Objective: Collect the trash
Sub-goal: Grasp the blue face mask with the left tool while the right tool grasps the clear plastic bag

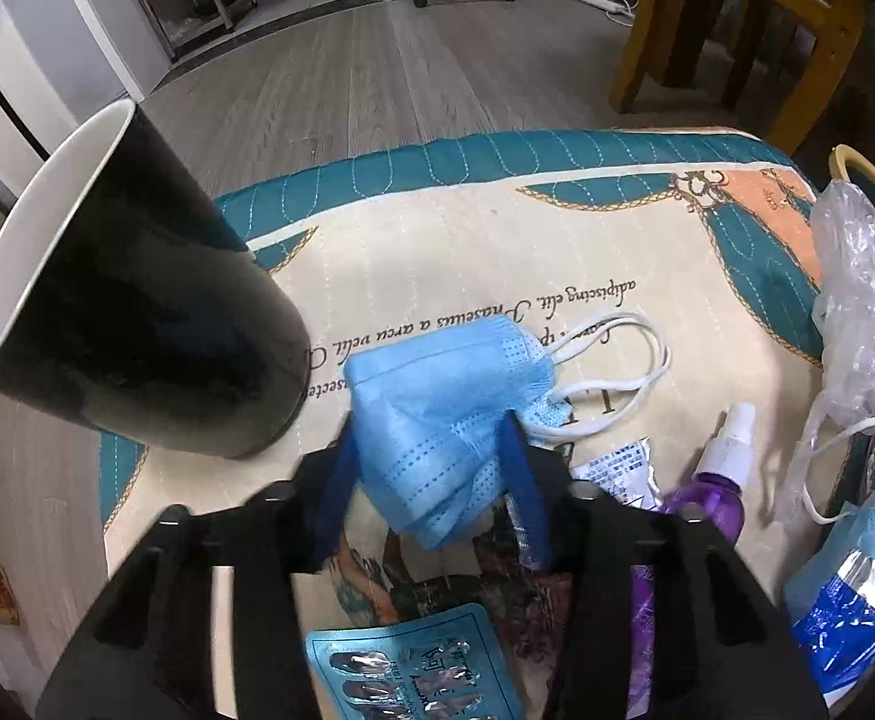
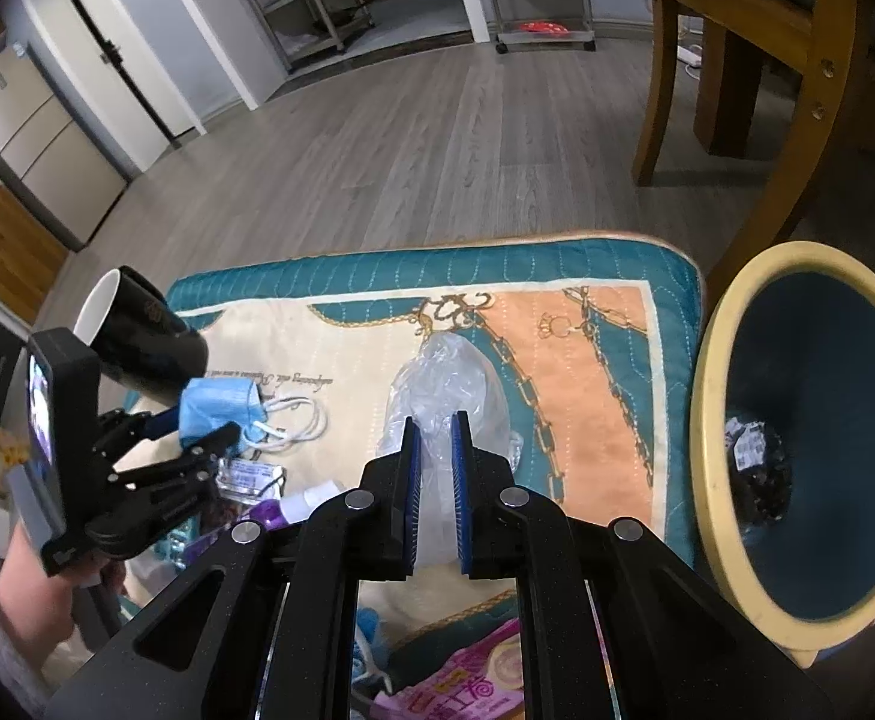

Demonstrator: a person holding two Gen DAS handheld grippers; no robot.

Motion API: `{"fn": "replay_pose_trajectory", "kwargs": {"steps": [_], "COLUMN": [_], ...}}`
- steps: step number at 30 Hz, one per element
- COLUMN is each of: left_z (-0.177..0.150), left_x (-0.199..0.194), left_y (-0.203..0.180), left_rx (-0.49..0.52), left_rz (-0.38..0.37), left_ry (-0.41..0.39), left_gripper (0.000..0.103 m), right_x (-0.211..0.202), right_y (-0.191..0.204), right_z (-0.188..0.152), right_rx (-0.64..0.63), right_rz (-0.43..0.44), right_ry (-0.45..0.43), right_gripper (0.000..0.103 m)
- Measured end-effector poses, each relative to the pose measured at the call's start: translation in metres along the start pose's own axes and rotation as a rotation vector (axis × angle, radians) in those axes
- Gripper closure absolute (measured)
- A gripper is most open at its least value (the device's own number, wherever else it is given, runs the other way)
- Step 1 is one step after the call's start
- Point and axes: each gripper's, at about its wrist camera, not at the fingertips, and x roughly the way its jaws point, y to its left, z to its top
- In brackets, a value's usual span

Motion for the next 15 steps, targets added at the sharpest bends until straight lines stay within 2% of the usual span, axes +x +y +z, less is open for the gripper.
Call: {"fn": "replay_pose_trajectory", "kwargs": {"steps": [2, 3, 7, 12, 15], "left_z": [0.001, 0.002, 0.004, 0.014, 0.019], "left_x": [-0.002, -0.003, -0.013, -0.038, -0.056], "left_y": [-0.002, -0.003, -0.009, -0.013, -0.016], "left_rx": [0.015, 0.023, 0.05, 0.055, 0.096], "left_rz": [0.004, 0.004, 0.011, -0.005, -0.001], "left_ry": [-0.011, -0.017, -0.061, -0.151, -0.216], "left_gripper": [0.076, 0.078, 0.079, 0.08, 0.08], "right_x": [-0.001, -0.002, -0.006, -0.015, -0.025], "right_y": [-0.002, -0.003, -0.006, -0.009, -0.016], "right_z": [0.0, 0.0, 0.002, 0.003, 0.006], "right_rx": [0.002, 0.005, 0.005, -0.001, 0.01], "right_rz": [-0.005, -0.008, -0.02, -0.04, -0.044], "right_ry": [-0.006, -0.009, -0.025, -0.051, -0.079], "right_gripper": [0.092, 0.092, 0.092, 0.092, 0.092]}}
